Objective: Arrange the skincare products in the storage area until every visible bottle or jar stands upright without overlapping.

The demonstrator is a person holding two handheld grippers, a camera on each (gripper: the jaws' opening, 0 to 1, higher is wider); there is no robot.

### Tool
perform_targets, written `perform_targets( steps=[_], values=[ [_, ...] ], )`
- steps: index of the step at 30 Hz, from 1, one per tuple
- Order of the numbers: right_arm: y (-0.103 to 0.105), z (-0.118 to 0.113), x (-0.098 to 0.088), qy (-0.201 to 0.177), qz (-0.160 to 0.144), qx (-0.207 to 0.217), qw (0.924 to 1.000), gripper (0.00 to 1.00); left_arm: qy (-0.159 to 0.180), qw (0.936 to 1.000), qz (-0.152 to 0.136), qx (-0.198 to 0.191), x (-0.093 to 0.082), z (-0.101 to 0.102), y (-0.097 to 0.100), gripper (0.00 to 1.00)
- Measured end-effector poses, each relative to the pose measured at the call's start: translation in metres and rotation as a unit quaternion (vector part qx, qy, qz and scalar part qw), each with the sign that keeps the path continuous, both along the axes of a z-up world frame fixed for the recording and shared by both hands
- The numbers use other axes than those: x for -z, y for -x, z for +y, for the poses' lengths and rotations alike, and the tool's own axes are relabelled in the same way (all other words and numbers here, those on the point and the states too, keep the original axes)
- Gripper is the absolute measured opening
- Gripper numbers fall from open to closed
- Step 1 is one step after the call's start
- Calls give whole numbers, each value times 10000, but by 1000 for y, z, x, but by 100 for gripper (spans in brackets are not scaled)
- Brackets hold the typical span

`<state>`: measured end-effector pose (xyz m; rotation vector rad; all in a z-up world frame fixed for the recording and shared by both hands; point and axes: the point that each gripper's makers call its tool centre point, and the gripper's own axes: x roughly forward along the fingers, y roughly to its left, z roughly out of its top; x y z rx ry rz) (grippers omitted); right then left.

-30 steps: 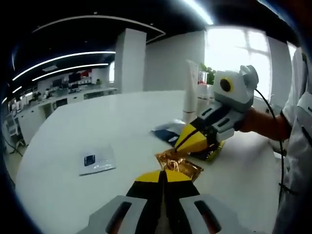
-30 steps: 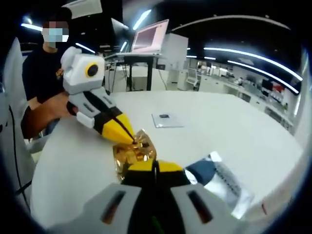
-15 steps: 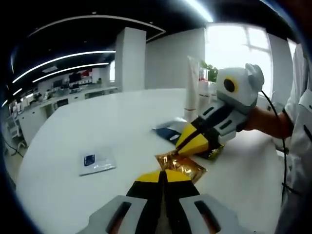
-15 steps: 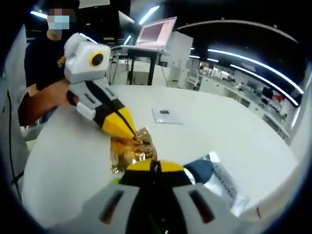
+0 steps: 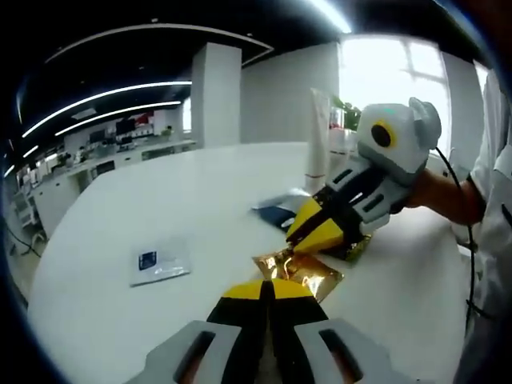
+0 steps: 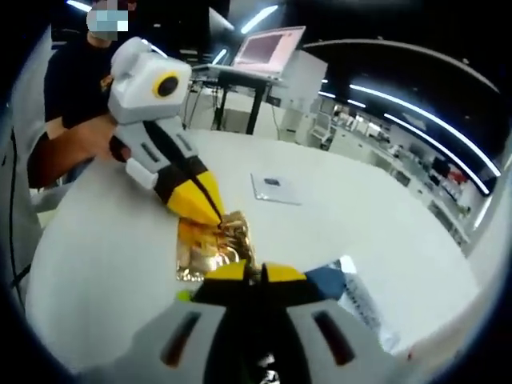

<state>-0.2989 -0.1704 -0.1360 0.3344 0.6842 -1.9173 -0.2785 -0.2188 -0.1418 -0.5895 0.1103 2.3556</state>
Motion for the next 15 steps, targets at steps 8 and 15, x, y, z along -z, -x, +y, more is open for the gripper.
perform_targets(
  steps=[8,15],
  values=[
    [-1,0,0,-76,72,-51,9999,6,-10,10000,-6,-2,1,-1,0,0],
    [-1,-1,0,-161,177,-119,9996,5,-30,10000,-27,6,1,-2,-2,1]
  ],
)
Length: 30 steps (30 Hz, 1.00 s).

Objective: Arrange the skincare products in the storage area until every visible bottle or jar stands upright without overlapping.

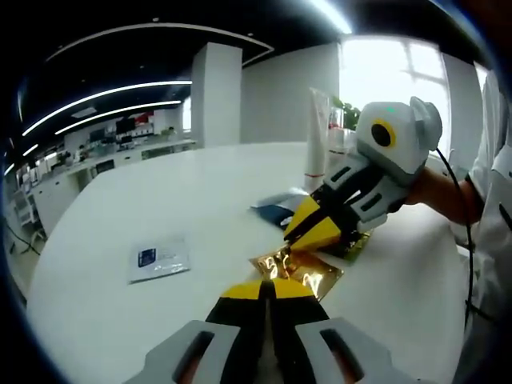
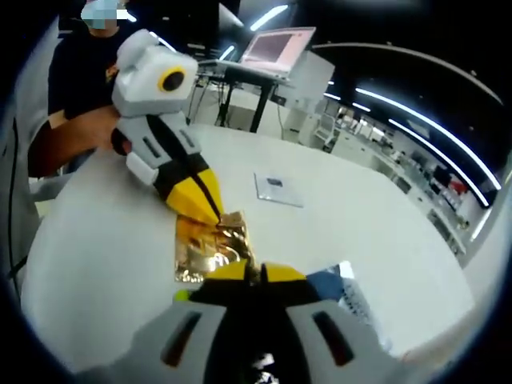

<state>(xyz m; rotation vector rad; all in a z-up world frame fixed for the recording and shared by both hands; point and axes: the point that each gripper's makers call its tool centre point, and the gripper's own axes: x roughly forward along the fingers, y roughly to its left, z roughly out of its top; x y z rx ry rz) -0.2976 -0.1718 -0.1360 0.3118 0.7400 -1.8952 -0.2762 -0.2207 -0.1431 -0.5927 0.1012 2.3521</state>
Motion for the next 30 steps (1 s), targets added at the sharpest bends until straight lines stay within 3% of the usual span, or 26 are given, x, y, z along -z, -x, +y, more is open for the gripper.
perform_targets(
  steps=[8,15,30],
  values=[
    [1,-1,0,-124,121,-47,9998,5,81,9999,126,25,1,-2,0,2],
    [0,-2,1,-131,137,-47,9998,5,478,9975,509,89,0,-4,1,2],
    [2,-1,1,-90,90,-18,9999,5,837,9929,826,160,0,-6,4,3]
  ],
)
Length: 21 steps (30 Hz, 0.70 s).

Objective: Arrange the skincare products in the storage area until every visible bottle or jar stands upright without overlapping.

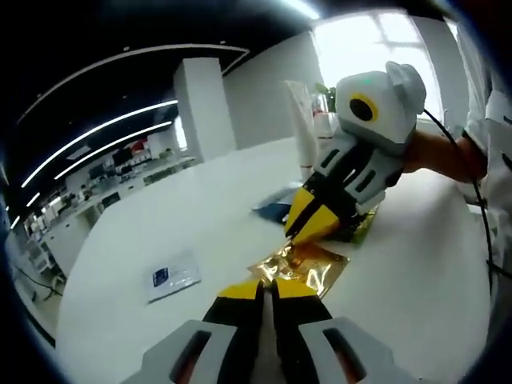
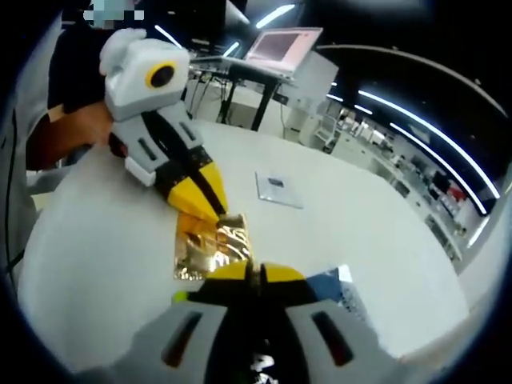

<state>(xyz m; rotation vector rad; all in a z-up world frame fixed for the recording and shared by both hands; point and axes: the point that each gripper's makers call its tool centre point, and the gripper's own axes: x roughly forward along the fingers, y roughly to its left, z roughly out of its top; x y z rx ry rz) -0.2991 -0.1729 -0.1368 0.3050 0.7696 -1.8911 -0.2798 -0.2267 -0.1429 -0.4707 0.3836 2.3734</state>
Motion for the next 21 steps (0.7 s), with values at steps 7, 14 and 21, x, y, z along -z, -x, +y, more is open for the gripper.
perform_targets(
  steps=[7,14,21],
  values=[
    [1,0,0,53,-40,22,10000,4,406,9986,330,85,-1,3,-2,3],
    [1,0,0,99,-62,26,9999,4,522,9977,415,76,-3,1,-1,4],
    [0,0,1,127,-94,27,9999,4,120,9998,112,64,-1,4,-3,0]
  ],
)
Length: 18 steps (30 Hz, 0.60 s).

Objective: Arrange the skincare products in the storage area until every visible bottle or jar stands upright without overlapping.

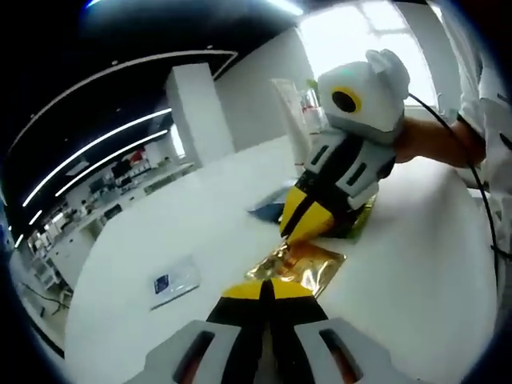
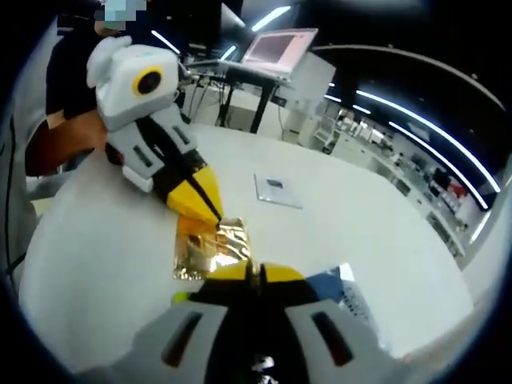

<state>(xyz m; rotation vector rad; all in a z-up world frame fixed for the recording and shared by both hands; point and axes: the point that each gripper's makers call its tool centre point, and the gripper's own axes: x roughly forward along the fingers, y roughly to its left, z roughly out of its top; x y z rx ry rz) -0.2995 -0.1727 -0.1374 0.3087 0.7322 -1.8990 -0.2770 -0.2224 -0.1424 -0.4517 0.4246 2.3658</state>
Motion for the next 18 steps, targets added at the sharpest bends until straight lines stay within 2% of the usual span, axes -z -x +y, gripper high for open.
perform_targets(
  steps=[7,14,18],
  values=[
    [2,0,0,113,-216,50,9997,4,-452,9982,-389,-24,1,4,-1,0],
    [3,0,0,97,-235,69,9997,4,-584,9971,-487,6,1,8,-2,0],
    [3,1,1,34,-214,64,9997,0,-660,9964,-523,40,2,13,-2,0]
  ],
)
